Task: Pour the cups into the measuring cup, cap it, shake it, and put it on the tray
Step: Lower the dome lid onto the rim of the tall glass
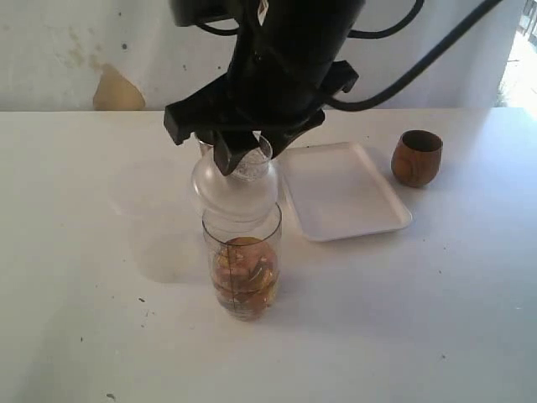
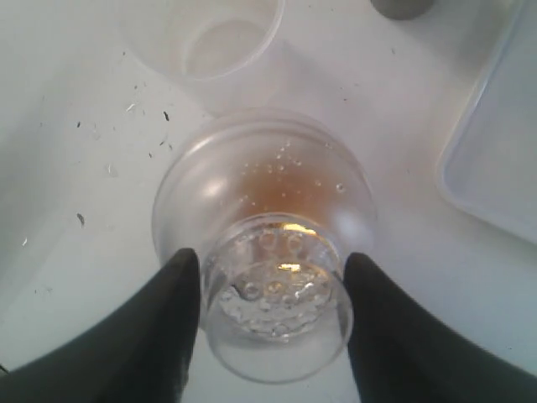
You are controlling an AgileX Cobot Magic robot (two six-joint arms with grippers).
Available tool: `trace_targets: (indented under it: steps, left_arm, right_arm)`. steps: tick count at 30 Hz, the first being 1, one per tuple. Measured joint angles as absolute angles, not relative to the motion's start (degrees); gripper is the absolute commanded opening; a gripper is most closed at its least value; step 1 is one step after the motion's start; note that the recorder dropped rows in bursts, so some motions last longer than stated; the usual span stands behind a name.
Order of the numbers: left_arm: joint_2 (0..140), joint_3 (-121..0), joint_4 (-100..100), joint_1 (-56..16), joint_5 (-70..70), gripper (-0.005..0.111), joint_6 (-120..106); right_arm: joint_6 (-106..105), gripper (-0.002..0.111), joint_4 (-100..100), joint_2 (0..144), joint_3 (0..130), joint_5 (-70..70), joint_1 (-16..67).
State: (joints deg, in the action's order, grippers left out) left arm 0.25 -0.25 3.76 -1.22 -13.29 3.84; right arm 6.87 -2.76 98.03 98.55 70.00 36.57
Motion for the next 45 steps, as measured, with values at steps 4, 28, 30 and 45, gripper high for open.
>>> trace_targets:
  steps: [4, 28, 30, 45]
  left_arm:
    - [0.25, -0.25, 3.76, -1.22, -13.29, 0.000, 3.84]
    - [0.25, -0.25, 3.76, -1.22, -13.29, 0.000, 3.84]
    - [0.25, -0.25, 3.76, -1.22, -13.29, 0.000, 3.84]
    - [0.25, -0.25, 3.76, -1.22, -13.29, 0.000, 3.84]
  right_arm:
    - [6.87, 0.000, -2.76, 97.78, 98.55, 70.00, 36.57]
    - [8.17, 0.000, 0.00, 96.33, 92.00, 65.93, 36.57]
    - [8.17, 0.000, 0.00, 96.43, 92.00, 65.54, 36.57]
    - [8.29, 0.000, -0.52, 97.70, 92.00, 64.74, 36.57]
